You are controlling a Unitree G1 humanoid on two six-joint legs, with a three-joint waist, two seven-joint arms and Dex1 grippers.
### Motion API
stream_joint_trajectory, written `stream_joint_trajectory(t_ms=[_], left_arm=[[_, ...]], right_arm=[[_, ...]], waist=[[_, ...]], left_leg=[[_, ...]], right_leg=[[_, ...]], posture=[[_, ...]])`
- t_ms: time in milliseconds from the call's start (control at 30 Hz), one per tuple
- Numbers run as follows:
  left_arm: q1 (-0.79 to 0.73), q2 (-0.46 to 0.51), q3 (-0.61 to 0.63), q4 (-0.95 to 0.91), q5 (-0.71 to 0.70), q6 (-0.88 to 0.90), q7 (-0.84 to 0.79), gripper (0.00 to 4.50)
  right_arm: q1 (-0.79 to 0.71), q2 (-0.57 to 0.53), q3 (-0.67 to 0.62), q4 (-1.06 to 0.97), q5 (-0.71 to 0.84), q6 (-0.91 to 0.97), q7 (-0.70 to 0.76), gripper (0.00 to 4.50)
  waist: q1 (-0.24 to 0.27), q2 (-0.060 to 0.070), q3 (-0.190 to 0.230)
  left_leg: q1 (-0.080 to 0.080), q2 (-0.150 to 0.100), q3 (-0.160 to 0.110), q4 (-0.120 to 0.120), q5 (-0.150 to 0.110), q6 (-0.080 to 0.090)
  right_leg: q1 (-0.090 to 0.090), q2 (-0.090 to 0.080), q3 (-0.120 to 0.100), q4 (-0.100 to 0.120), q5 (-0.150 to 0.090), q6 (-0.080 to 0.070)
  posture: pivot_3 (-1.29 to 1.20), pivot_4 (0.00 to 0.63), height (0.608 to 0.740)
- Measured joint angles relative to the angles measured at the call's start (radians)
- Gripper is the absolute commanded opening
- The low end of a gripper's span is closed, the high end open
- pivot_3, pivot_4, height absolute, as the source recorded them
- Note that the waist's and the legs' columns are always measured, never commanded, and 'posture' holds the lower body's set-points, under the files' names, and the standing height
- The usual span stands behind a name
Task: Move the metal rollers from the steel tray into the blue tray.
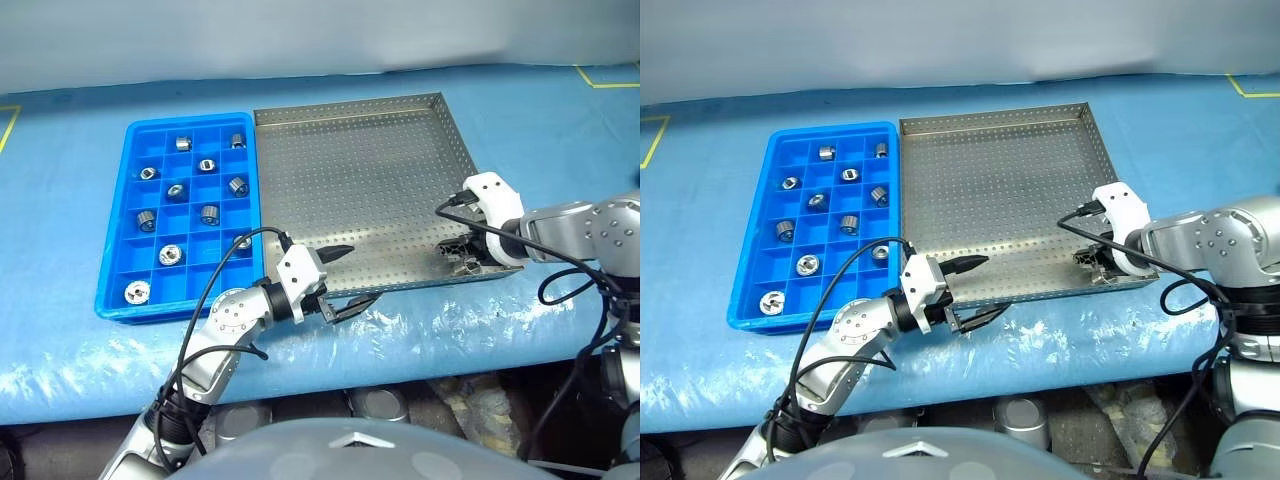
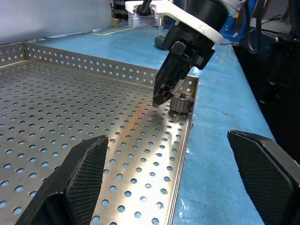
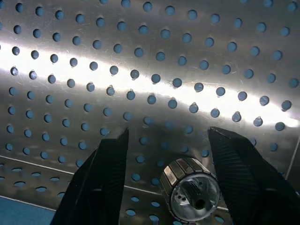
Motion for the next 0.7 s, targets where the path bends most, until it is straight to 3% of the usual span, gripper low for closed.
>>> stream_joint_trajectory(t_ms=[100,700], left_arm=[[0.000,-0.001,0.000,0.000,0.000,0.001,0.006,4.50],[0.021,-0.003,0.001,0.000,0.000,0.001,0.038,4.50]], right_arm=[[-0.001,-0.017,0.008,0.002,0.007,0.000,0.002,4.47],[-0.006,-0.035,0.074,0.120,0.024,0.000,-0.042,4.47]], waist=[[-0.001,0.000,0.000],[-0.001,0.000,0.000]], left_leg=[[0.000,0.000,0.001,0.000,0.000,0.000],[0.000,0.000,0.003,0.000,0.000,0.001]], right_leg=[[0.000,0.000,0.001,0.000,0.000,0.000],[0.000,0.000,0.003,0.000,0.001,0.001]], posture=[[-0.13,0.150,0.740],[-0.10,0.150,0.740]])
